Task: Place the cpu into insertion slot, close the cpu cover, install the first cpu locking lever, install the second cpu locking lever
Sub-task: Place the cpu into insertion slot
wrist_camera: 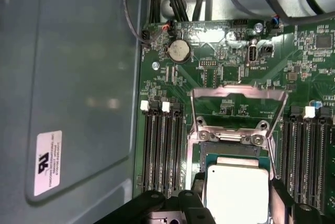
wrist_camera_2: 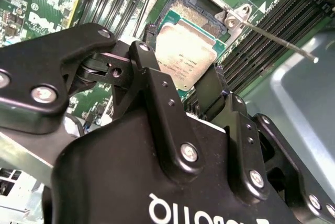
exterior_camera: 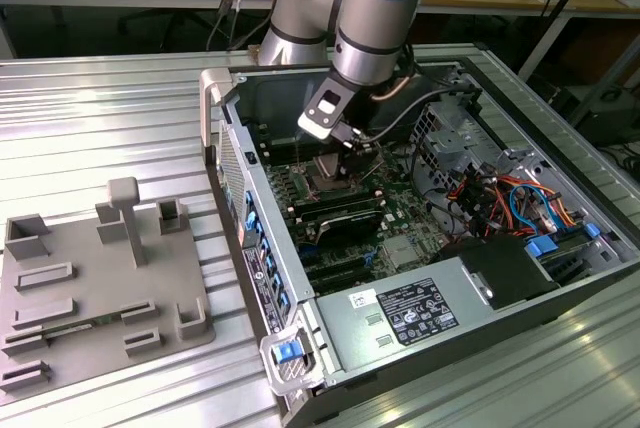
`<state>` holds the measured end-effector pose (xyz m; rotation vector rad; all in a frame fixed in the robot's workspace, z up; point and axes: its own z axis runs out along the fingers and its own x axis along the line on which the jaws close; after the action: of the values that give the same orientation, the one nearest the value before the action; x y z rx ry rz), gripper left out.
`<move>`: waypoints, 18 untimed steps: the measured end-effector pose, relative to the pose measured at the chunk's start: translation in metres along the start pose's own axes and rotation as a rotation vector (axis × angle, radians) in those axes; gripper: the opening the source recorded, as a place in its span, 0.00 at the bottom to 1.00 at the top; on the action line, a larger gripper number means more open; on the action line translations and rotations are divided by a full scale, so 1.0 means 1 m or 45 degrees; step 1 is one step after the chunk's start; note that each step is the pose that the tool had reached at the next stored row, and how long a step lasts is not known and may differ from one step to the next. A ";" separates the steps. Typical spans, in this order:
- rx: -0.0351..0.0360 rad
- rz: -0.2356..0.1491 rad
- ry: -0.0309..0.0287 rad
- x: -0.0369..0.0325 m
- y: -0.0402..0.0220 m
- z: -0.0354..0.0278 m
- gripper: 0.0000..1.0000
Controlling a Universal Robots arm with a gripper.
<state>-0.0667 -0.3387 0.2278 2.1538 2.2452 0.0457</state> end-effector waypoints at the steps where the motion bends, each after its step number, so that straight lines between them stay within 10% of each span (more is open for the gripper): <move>1: 0.0001 0.001 -0.0001 0.0002 -0.0005 0.0013 0.55; 18: 0.0002 0.019 -0.0009 0.0036 -0.0009 0.0121 0.55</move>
<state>-0.0672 -0.3351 0.2156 2.1701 2.2292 0.0450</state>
